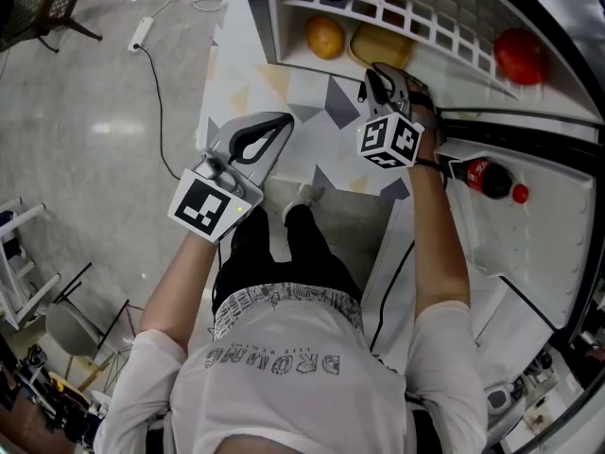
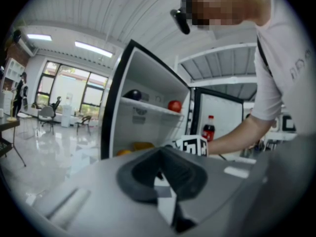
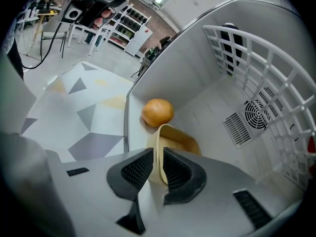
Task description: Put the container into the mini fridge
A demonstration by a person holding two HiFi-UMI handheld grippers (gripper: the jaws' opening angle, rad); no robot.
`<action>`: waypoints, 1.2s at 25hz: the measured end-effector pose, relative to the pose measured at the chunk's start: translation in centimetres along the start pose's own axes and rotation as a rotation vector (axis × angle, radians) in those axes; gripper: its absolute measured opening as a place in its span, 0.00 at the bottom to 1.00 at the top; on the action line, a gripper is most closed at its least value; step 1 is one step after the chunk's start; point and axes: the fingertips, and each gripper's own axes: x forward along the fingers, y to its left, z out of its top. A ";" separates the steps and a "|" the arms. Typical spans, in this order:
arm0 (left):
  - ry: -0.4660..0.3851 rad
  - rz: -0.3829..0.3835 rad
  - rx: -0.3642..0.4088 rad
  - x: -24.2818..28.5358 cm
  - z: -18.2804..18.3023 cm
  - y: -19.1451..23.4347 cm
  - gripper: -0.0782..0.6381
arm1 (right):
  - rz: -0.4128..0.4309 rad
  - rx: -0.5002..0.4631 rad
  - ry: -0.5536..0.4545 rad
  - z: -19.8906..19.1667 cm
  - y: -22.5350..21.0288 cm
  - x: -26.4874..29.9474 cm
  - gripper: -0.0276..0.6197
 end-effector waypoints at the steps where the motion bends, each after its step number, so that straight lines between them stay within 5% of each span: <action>1: 0.000 -0.001 0.002 0.0 0.1 0.0 0.12 | 0.002 0.005 -0.002 0.0 0.0 0.0 0.13; 7: 0.000 -0.013 0.014 0.0 0.8 -0.2 0.12 | -0.007 0.087 -0.028 0.6 -0.4 -1.2 0.18; 30: 0.007 -0.130 0.143 -2.3 6.6 -2.2 0.12 | -0.196 0.450 -0.221 8.4 -5.8 -16.3 0.05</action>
